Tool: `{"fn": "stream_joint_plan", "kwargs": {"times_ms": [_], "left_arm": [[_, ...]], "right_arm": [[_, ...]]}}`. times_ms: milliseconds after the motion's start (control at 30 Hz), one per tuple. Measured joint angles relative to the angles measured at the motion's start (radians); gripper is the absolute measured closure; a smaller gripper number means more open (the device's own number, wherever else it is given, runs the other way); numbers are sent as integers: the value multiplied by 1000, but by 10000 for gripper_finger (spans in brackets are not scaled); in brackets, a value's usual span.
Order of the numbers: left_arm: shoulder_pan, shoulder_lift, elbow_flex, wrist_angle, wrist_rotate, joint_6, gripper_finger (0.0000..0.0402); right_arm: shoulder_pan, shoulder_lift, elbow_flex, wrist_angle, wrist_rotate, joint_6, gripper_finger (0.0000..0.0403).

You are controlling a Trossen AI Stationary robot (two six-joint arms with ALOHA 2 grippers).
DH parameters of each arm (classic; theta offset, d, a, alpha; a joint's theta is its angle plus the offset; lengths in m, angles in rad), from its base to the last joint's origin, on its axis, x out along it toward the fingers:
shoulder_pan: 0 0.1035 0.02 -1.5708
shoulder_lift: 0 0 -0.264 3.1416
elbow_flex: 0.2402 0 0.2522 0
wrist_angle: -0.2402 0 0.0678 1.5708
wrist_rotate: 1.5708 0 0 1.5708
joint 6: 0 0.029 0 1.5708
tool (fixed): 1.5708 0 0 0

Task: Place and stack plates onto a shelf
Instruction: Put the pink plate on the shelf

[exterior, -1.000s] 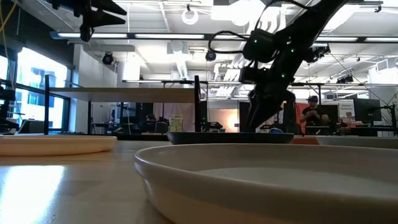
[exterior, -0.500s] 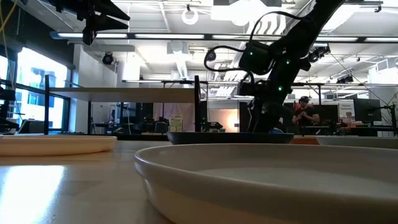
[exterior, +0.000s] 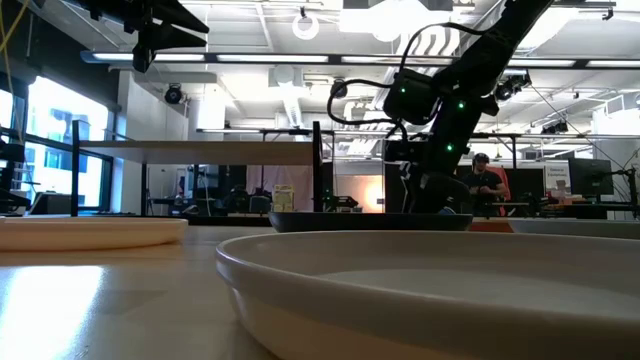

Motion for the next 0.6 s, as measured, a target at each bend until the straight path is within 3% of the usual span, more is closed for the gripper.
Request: {"fn": "stream_joint_plan", "kwargs": {"times_ms": [433, 600], "left_arm": [[0, 0, 0, 0, 0, 0, 309], [0, 0, 0, 0, 0, -1, 309]], "right_arm": [[0, -2, 0, -35, 1, -1, 392], [0, -2, 0, -38, 3, 13, 396]]}}
